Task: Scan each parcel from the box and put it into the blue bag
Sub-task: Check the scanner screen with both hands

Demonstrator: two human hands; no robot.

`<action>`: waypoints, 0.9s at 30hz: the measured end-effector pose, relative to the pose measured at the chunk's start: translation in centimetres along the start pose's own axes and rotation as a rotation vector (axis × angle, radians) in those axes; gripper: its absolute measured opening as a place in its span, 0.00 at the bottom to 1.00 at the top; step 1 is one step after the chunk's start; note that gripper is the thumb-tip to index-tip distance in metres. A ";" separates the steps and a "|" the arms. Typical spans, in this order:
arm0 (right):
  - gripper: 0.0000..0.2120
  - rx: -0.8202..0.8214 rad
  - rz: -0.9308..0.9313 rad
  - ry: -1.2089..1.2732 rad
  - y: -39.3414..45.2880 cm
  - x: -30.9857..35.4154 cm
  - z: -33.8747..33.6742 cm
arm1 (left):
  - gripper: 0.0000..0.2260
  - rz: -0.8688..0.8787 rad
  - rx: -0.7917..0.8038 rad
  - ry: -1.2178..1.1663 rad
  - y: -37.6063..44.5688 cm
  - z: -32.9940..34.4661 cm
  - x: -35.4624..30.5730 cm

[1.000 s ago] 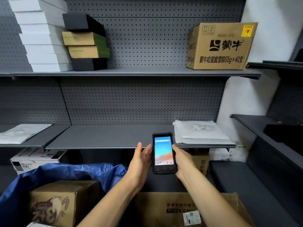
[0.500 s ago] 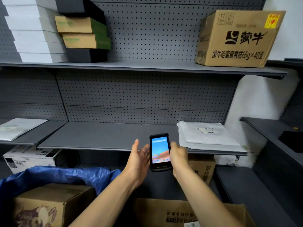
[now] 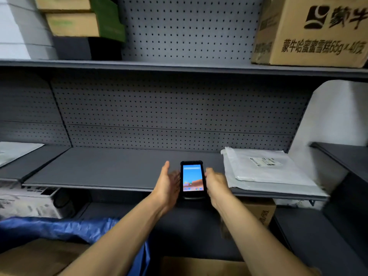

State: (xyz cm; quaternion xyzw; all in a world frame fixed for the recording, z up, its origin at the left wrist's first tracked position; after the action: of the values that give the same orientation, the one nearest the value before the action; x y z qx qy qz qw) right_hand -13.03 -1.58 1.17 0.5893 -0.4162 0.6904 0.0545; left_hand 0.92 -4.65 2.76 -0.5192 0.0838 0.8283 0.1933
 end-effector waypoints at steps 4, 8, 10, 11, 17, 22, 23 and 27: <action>0.16 0.024 0.014 -0.025 3.1 0.4 0.9 | 0.34 -0.020 0.004 0.038 2.6 -0.5 1.2; 0.15 0.069 0.047 -0.004 5.2 0.6 1.3 | 0.35 -0.038 0.013 0.089 4.3 -0.9 1.7; 0.15 0.085 0.043 0.004 6.2 0.8 1.6 | 0.35 -0.048 0.013 0.093 5.2 -0.9 2.0; 0.15 0.085 0.040 0.005 6.6 0.8 1.8 | 0.35 -0.051 0.015 0.095 5.6 -0.9 2.2; 0.15 0.062 0.062 -0.005 9.3 0.8 2.0 | 0.36 -0.079 0.010 0.137 7.7 -1.1 3.4; 0.15 0.050 0.074 -0.067 10.9 1.1 2.5 | 0.35 -0.060 0.014 0.173 9.0 -1.1 3.5; 0.15 0.038 0.067 -0.078 11.2 1.2 2.6 | 0.34 -0.055 0.023 0.177 9.0 -0.9 3.5; 0.17 0.027 0.074 -0.123 12.1 1.0 3.3 | 0.33 -0.047 0.041 0.208 9.4 -0.9 3.9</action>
State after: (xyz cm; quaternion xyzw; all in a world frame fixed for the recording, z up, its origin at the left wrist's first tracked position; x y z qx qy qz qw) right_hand -17.68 -11.92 -4.26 0.6153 -0.4310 0.6601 -0.0049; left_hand -3.65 -12.65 -1.68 -0.6001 0.1079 0.7633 0.2136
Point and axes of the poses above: each hand's wrist, its own y-axis towards the middle knuckle, its own z-axis out of the palm, x = y × z, the point moved 6 cm from there along y, towards the middle knuckle, and after that the axes turned 14 degrees about z, right-handed, at the moved point
